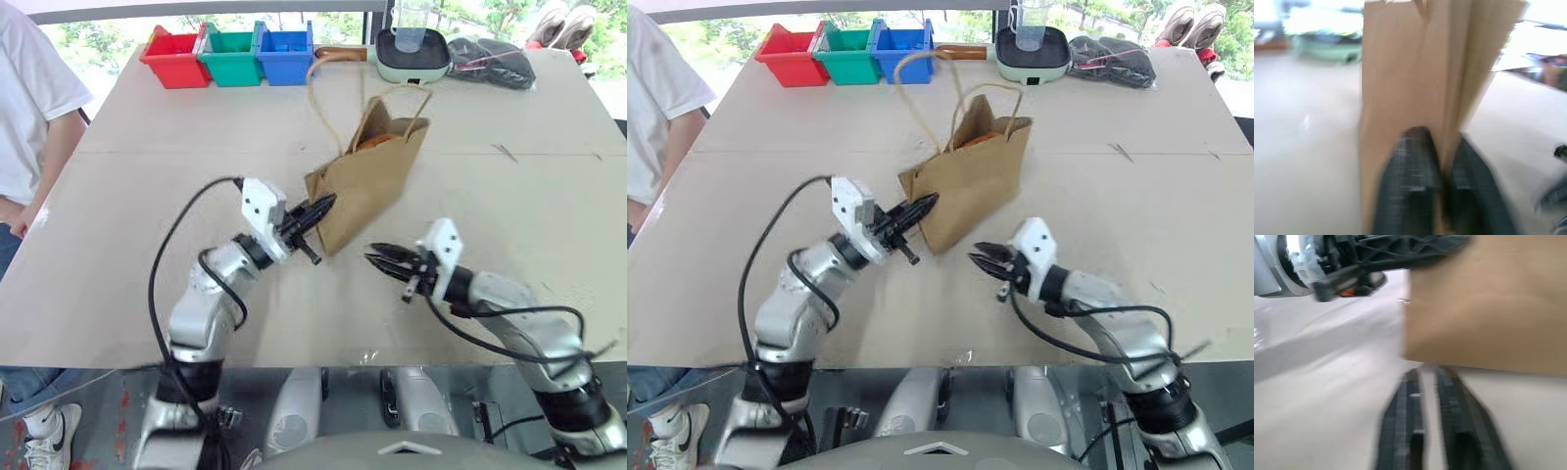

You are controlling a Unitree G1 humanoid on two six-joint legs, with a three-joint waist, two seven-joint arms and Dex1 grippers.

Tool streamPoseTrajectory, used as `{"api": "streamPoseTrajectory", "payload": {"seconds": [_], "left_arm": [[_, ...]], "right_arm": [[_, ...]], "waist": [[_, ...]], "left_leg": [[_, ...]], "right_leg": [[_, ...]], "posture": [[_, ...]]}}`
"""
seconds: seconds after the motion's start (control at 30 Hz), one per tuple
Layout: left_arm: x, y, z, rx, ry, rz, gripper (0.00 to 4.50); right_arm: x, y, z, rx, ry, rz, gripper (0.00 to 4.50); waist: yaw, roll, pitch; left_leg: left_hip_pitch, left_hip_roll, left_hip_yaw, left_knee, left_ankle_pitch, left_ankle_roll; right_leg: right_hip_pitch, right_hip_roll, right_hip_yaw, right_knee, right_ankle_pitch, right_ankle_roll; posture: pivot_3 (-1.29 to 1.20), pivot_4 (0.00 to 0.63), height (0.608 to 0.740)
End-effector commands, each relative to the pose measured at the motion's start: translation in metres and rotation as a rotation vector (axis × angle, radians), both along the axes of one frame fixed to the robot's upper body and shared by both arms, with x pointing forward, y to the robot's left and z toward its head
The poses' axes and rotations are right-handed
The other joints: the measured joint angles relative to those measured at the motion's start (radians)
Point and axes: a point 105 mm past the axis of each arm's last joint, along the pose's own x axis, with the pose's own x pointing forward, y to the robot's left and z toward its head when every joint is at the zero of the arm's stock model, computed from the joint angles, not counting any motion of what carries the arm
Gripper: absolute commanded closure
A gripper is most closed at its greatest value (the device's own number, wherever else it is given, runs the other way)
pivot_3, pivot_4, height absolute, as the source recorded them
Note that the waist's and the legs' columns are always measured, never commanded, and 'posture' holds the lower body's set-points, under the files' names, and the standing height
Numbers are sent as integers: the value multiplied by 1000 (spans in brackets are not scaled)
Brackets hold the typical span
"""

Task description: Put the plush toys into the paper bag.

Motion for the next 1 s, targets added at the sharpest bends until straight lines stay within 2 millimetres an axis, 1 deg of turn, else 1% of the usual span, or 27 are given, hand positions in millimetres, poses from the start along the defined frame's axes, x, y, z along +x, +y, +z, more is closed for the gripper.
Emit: {"api": "streamPoseTrajectory", "payload": {"seconds": [0.03, 0.07, 0.1, 0.17, 0.23, 0.37, 0.43, 0.47, 0.5, 0.53, 0.57, 0.6, 0.63, 0.67, 0.7, 0.73, 0.8, 0.83, 0.9, 0.93, 1.0], "left_arm": [[-1, 21, 12, 131, -65, -300, 4500], [3, 24, 11, 161, -62, -339, 4500], [10, 25, 11, 188, -52, -376, 4500], [19, 24, 10, 227, -38, -430, 4500], [29, 19, 6, 277, -35, -478, 4500], [45, 6, -5, 366, -36, -493, 4500], [46, 6, -7, 390, -68, -501, 4500], [48, 7, -4, 357, -59, -487, 4500], [51, 9, 2, 311, -65, -448, 3802], [53, 13, 8, 254, -58, -403, 3456], [53, 20, 12, 219, -57, -357, 2991], [52, 24, 14, 205, -60, -328, 2619], [49, 27, 14, 201, -53, -306, 2141], [42, 35, 16, 154, -5, -269, 1782], [35, 43, 17, 120, 46, -214, 1265], [26, 50, 17, 86, 108, -165, 1265], [0, 65, 11, 66, 169, -64, 1265], [-13, 72, 4, 70, 208, -15, 1265], [-39, 80, -8, 79, 269, 33, 1265], [-52, 85, -17, 98, 291, 69, 1265], [-70, 91, -27, 107, 319, 134, 1265]], "right_arm": [[-12, -41, 21, -70, -135, -97, 2258], [-14, -51, 23, -90, -148, -122, 1897], [-18, -61, 27, -110, -164, -141, 1435], [-27, -72, 32, -136, -188, -144, 564], [-34, -82, 39, -158, -209, -159, 66], [-41, -92, 45, -213, -227, -191, 66], [-40, -93, 46, -222, -230, -194, 66], [-40, -92, 46, -225, -229, -188, 66], [-40, -90, 46, -232, -229, -177, 0], [-38, -89, 47, -232, -228, -163, 0], [-37, -87, 48, -231, -227, -149, 0], [-36, -87, 49, -230, -226, -141, 0], [-35, -88, 49, -230, -229, -138, 0], [-33, -89, 51, -224, -227, -133, 0], [-31, -91, 52, -217, -221, -129, 0], [-29, -94, 51, -217, -214, -126, 0], [-29, -103, 47, -232, -184, -120, 0], [-30, -109, 44, -251, -172, -120, 0], [-31, -120, 41, -272, -153, -128, 0], [-32, -129, 38, -289, -138, -139, 0], [-33, -147, 30, -323, -110, -168, 0]], "waist": [[2, 0, 0], [0, 0, 0], [-1, 0, 0], [-1, -1, -1], [-2, -1, -1], [-6, -2, -1], [-11, -3, -1], [-12, -3, -1], [-14, -2, -1], [-16, -3, -1], [-18, -3, -1], [-21, -2, -1], [-25, -2, -1], [-29, -2, -1], [-30, -2, -1], [-34, -2, -1], [-36, -2, -1], [-33, -2, -1], [-24, -2, -1], [-15, -2, -1], [1, -1, -1]], "left_leg": [[0, 0, -1, 0, 1, -1], [0, 0, -2, 0, 1, -1], [1, 0, -1, 0, 1, -1], [1, -1, 0, 0, 1, -1], [0, -1, 0, 0, 1, -1], [0, -1, -1, 0, 1, -1], [0, 0, -1, 0, 1, -1], [0, 0, -1, 0, 1, -1], [0, 0, -1, 0, 1, -1], [0, 0, -1, 0, 1, -1], [0, 0, -1, 0, 1, -1], [0, 0, -1, 0, 1, -1], [0, 0, -1, 0, 1, -1], [0, 2, -2, 0, 1, -1], [0, 2, -3, 0, 1, -1], [1, 4, -5, 0, 1, -1], [1, 6, -5, 0, 1, -1], [1, 7, -5, -1, 1, -1], [1, 7, -4, -1, 1, -1], [1, 6, -4, -1, 1, -1], [1, 5, -4, 0, 1, -1]], "right_leg": [[0, 1, -1, -1, 0, 0], [1, 2, -2, -1, 0, 0], [1, 2, -1, -1, 0, 0], [1, 0, 0, -2, 0, 0], [2, 0, 0, -1, 0, 1], [2, 1, -1, -1, 0, 1], [2, 1, 0, -1, 0, 1], [2, 1, 0, -1, 0, 1], [2, 1, 0, -1, 0, 1], [2, 1, 0, 0, 0, 1], [1, 1, 0, 0, 0, 1], [1, 1, 0, 0, 0, 1], [1, 1, 0, 0, 0, 1], [1, 0, 1, 0, 0, 1], [1, 1, 1, 0, 0, 1], [1, 1, 1, 0, 0, 1], [1, 0, 2, 0, 0, 0], [0, -1, 2, 0, 0, 0], [0, -3, 2, -1, 0, 0], [1, -4, 2, -1, 0, 0], [1, -4, 1, -1, 0, 0]], "posture": [[0, 150, 740], [0, 150, 740], [0, 150, 740], [0, 150, 740], [0, 150, 740], [0, 150, 740], [0, 150, 740], [0, 150, 740], [0, 150, 740], [0, 150, 740], [0, 150, 740], [0, 150, 740], [0, 150, 740], [0, 150, 740], [0, 150, 740], [0, 150, 740], [0, 150, 740], [0, 150, 740], [0, 150, 740], [0, 150, 740], [0, 150, 740]]}}
